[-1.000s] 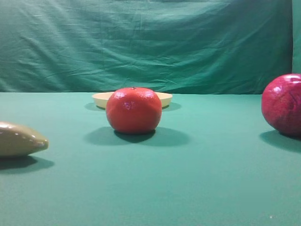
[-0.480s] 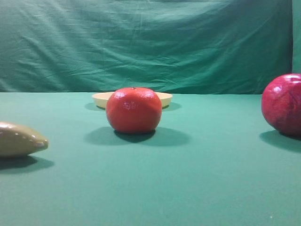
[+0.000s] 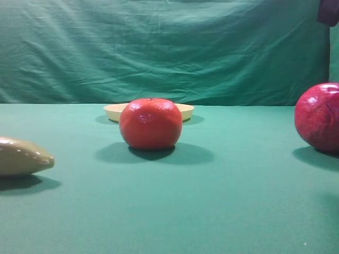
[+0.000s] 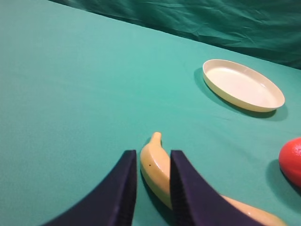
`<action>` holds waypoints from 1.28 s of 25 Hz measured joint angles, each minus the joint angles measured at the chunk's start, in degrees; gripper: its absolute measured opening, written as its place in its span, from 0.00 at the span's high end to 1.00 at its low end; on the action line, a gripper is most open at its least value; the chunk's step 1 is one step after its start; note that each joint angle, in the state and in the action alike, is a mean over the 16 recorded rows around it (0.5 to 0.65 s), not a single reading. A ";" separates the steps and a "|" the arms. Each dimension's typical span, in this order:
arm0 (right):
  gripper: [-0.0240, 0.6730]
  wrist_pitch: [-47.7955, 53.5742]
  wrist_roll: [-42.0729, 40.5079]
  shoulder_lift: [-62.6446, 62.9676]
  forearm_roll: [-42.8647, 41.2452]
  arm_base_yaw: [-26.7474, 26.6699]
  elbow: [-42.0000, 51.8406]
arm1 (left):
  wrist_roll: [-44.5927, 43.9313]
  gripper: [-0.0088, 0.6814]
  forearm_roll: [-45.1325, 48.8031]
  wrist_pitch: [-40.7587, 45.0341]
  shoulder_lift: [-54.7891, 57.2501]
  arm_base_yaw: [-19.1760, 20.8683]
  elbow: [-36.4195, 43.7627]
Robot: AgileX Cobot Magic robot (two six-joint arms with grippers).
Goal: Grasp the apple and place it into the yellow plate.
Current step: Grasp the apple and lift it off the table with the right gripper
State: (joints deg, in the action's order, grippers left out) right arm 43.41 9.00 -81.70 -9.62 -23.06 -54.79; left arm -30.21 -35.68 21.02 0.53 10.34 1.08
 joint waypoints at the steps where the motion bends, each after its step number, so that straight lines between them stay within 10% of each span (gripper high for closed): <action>1: 0.08 -0.25 0.11 -0.95 -0.08 0.00 0.00 | 0.00 0.76 0.00 0.00 0.00 0.00 0.00; 32: 0.26 -11.82 0.48 -18.95 3.48 -1.60 -20.28 | 0.00 0.76 0.00 0.00 0.00 0.00 0.00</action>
State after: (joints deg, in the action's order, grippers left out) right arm 31.59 9.48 -100.65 -6.14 -24.65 -75.07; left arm -30.21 -35.68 21.02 0.53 10.34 1.08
